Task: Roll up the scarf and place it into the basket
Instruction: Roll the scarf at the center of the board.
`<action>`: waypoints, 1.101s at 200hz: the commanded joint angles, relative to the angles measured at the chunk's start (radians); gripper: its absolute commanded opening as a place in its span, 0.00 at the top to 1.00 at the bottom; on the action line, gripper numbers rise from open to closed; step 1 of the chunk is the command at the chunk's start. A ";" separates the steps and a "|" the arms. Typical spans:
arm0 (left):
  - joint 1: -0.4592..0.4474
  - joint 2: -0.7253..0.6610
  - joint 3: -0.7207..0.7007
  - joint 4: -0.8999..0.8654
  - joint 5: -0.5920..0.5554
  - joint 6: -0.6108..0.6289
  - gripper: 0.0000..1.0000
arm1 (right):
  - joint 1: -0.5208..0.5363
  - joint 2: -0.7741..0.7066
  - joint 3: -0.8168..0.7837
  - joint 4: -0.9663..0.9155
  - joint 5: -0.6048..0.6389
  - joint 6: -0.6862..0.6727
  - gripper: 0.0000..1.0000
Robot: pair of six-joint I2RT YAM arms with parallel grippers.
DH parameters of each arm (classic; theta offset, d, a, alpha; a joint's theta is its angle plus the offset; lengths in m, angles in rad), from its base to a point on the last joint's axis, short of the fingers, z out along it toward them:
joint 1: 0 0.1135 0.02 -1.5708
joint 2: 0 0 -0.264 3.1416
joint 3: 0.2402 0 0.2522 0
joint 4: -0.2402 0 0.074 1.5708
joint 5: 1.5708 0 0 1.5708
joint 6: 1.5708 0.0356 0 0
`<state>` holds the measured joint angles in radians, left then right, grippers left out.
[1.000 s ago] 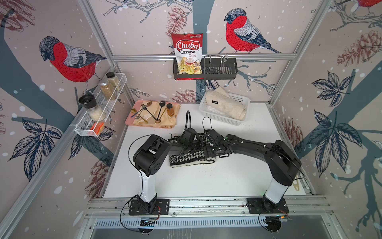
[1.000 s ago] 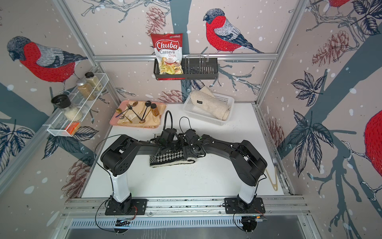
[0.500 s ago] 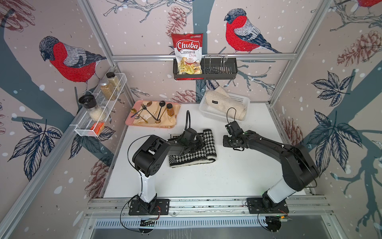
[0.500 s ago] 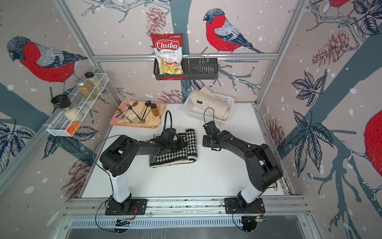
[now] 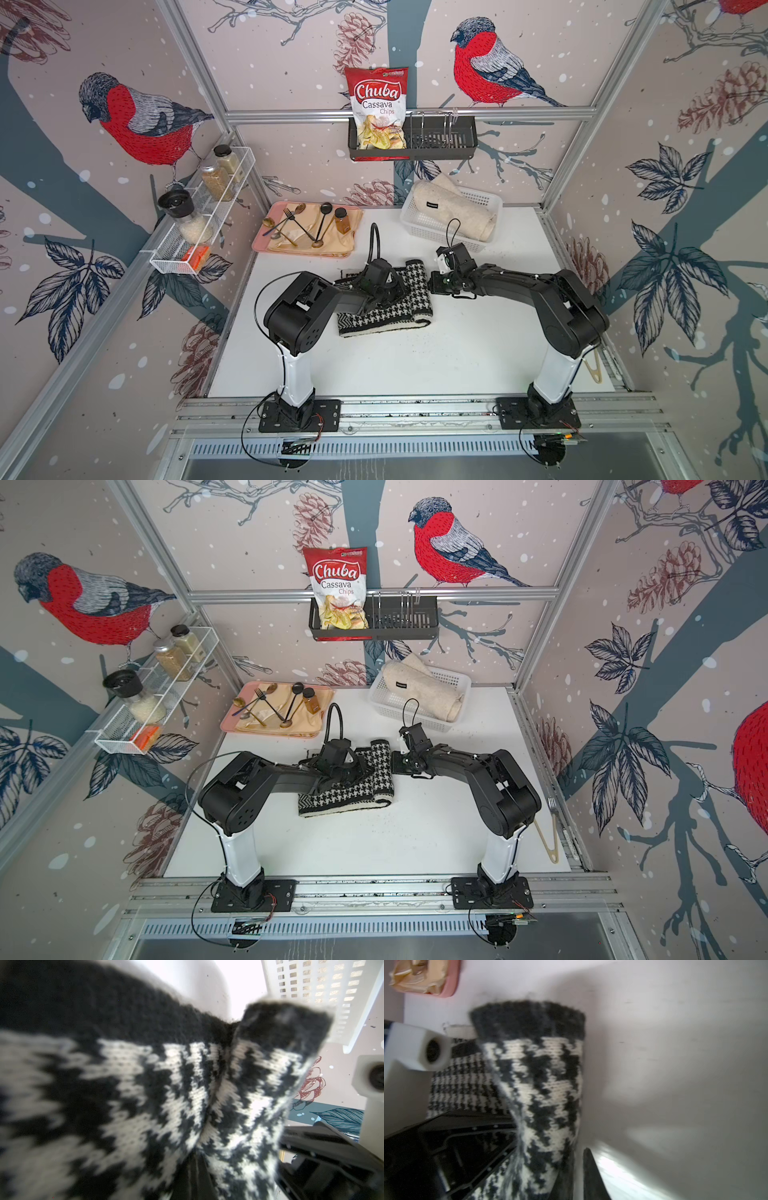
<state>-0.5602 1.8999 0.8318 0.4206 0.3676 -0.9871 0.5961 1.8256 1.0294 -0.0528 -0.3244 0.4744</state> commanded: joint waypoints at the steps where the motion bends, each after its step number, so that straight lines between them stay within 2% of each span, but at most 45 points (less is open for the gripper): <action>1: 0.009 -0.017 -0.022 -0.134 -0.028 0.037 1.00 | 0.034 0.001 0.018 0.082 -0.082 0.006 0.86; 56: 0.043 -0.069 -0.078 -0.030 0.023 0.045 1.00 | 0.082 -0.004 0.030 0.115 -0.103 0.035 0.86; 97: 0.060 -0.086 -0.096 -0.019 0.031 0.054 1.00 | 0.118 0.027 0.052 0.145 -0.131 0.048 0.86; 170: 0.075 -0.079 -0.129 0.032 0.051 0.032 1.00 | 0.166 0.132 0.133 0.147 -0.185 0.052 0.85; 197: 0.079 -0.105 -0.111 -0.017 0.046 0.053 1.00 | 0.162 0.201 0.162 0.102 -0.164 0.051 0.86; 220: 0.081 -0.153 -0.031 -0.242 -0.032 0.124 0.99 | 0.162 0.228 0.166 0.083 -0.140 0.051 0.87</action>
<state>-0.4797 1.7859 0.7334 0.3790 0.3614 -0.9516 0.7532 2.0209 1.1992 0.0994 -0.5083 0.5224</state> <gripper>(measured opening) 0.048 0.132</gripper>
